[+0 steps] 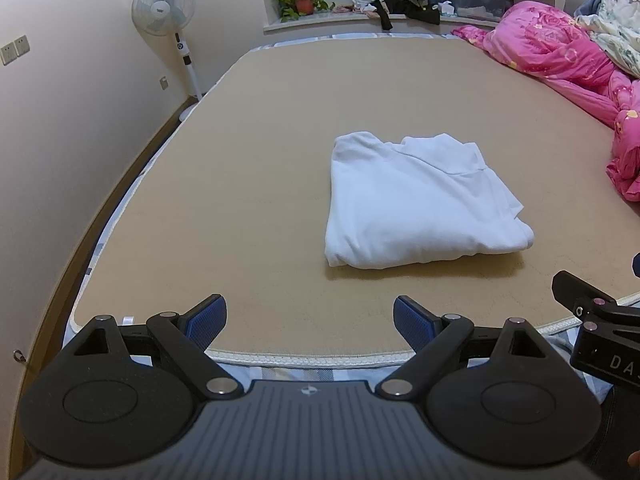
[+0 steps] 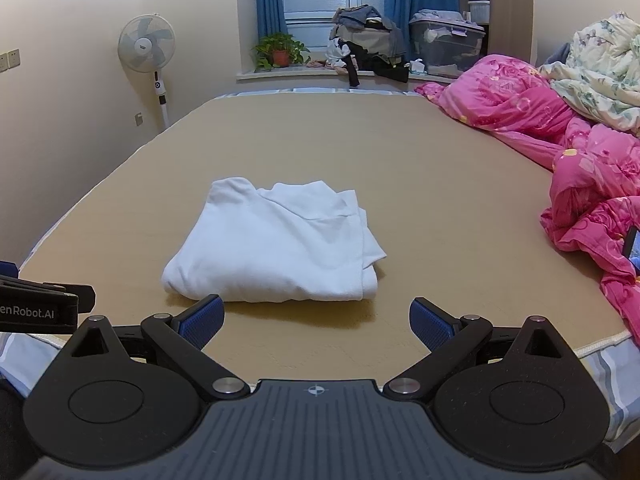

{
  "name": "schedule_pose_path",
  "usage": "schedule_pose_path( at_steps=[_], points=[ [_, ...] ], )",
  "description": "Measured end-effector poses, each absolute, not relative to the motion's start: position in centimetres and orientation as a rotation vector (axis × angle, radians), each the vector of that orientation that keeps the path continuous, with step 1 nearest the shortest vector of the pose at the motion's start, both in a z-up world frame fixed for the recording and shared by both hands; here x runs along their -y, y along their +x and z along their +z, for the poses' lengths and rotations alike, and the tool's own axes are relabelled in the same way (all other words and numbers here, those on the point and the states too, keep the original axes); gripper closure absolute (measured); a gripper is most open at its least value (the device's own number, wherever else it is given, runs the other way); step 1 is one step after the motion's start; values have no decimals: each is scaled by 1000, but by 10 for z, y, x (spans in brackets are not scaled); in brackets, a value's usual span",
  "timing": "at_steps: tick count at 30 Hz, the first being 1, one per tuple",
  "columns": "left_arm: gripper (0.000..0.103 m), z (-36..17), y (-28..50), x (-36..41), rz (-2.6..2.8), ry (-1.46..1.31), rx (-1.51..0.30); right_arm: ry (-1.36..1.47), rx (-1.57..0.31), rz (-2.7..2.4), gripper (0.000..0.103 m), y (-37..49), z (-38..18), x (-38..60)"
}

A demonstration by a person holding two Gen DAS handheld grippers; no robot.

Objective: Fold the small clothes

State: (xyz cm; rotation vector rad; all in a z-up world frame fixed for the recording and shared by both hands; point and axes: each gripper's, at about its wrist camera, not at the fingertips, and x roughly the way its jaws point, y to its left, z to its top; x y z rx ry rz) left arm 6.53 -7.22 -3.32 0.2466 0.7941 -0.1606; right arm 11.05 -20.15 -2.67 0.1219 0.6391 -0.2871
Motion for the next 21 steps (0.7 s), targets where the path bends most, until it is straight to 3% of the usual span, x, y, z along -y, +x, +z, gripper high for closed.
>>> schedule_pose_path(
  at_steps=[21],
  points=[
    [10, -35, 65, 70, -150, 255, -796, 111, -643, -279, 4, 113, -27, 196]
  ],
)
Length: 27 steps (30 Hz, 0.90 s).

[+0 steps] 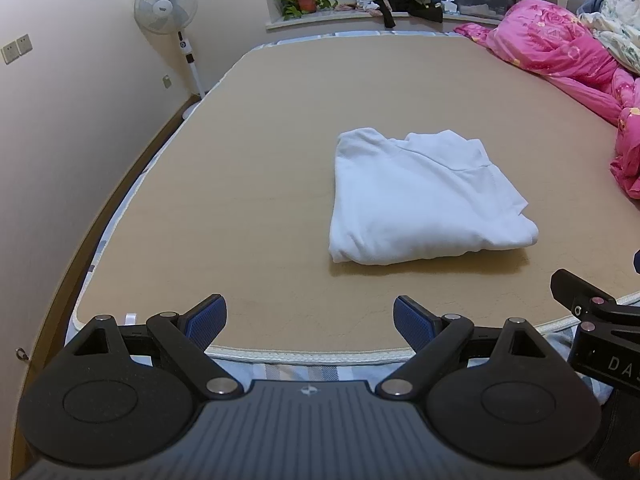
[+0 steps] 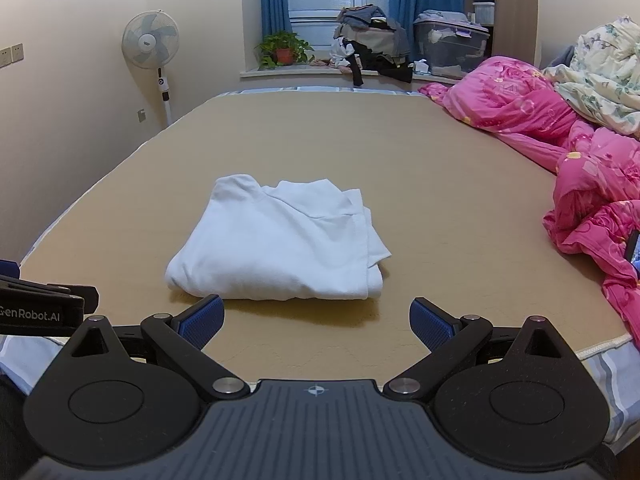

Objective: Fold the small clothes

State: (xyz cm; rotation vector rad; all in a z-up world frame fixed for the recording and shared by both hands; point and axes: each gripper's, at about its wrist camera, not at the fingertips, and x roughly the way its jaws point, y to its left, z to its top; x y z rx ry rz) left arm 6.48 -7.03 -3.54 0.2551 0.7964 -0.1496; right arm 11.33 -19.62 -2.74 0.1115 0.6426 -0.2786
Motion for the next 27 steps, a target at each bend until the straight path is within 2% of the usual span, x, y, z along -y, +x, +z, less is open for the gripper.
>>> schedule_pose_path(
  at_steps=[27],
  points=[
    [10, -32, 64, 77, -178, 275, -773, 103, -652, -242, 4, 117, -28, 195]
  ],
)
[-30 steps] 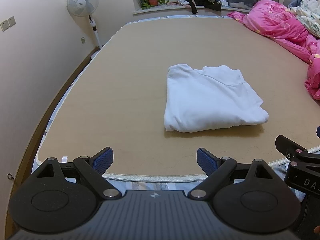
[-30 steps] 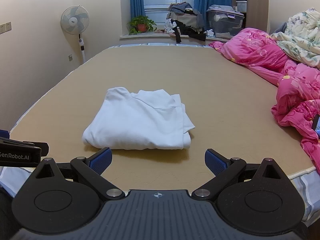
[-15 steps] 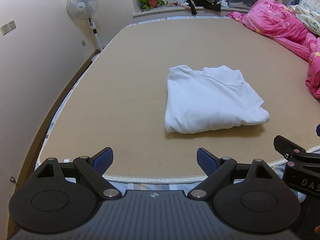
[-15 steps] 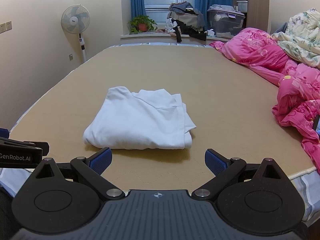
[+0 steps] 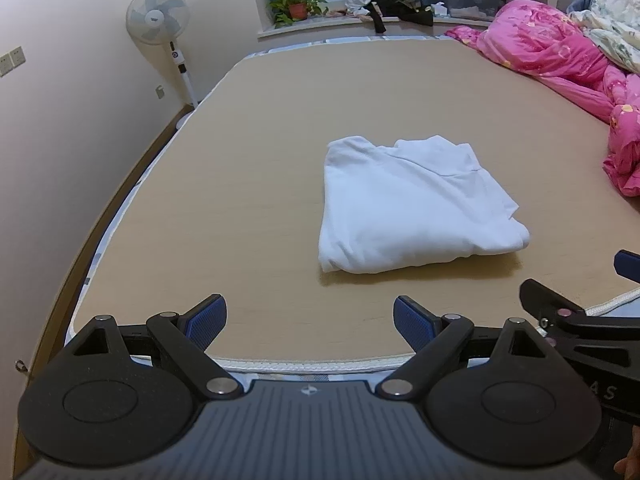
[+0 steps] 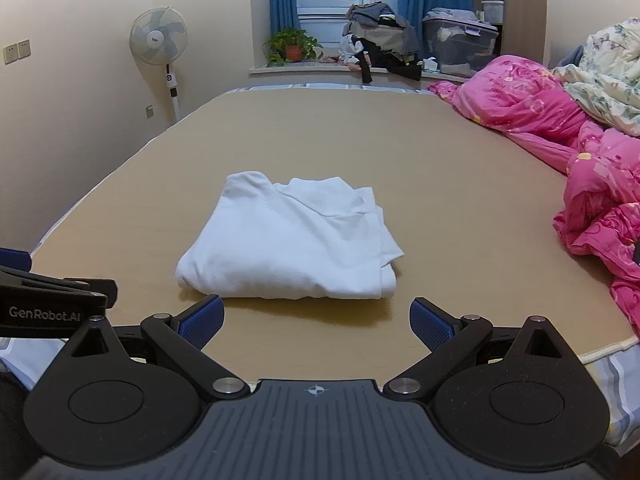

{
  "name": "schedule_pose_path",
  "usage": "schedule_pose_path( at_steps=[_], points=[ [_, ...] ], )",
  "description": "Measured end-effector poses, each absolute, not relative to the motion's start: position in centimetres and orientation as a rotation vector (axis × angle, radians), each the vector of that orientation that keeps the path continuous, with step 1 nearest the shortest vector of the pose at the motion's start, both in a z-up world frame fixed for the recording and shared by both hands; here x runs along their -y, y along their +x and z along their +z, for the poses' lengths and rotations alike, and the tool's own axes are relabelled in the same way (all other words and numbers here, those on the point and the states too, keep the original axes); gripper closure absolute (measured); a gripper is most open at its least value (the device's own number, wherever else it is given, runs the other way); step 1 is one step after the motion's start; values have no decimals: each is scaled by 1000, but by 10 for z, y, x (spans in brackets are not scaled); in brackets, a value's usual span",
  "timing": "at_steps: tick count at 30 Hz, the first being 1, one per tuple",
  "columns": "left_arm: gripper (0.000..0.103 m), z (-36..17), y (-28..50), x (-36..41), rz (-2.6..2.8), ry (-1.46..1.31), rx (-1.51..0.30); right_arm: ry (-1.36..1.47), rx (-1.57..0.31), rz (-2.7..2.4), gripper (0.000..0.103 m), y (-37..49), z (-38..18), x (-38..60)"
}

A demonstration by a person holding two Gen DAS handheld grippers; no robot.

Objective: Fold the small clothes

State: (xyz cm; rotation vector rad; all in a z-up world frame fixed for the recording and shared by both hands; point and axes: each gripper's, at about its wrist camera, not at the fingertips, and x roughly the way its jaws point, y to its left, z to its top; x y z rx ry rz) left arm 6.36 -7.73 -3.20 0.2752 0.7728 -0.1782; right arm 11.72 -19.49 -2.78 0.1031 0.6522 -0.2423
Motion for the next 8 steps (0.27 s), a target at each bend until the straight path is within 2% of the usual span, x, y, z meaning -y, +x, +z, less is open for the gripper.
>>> schedule_pose_path(
  at_steps=[8],
  points=[
    [10, -33, 64, 85, -176, 295, -740, 123, -644, -238, 4, 118, -27, 198]
  ],
)
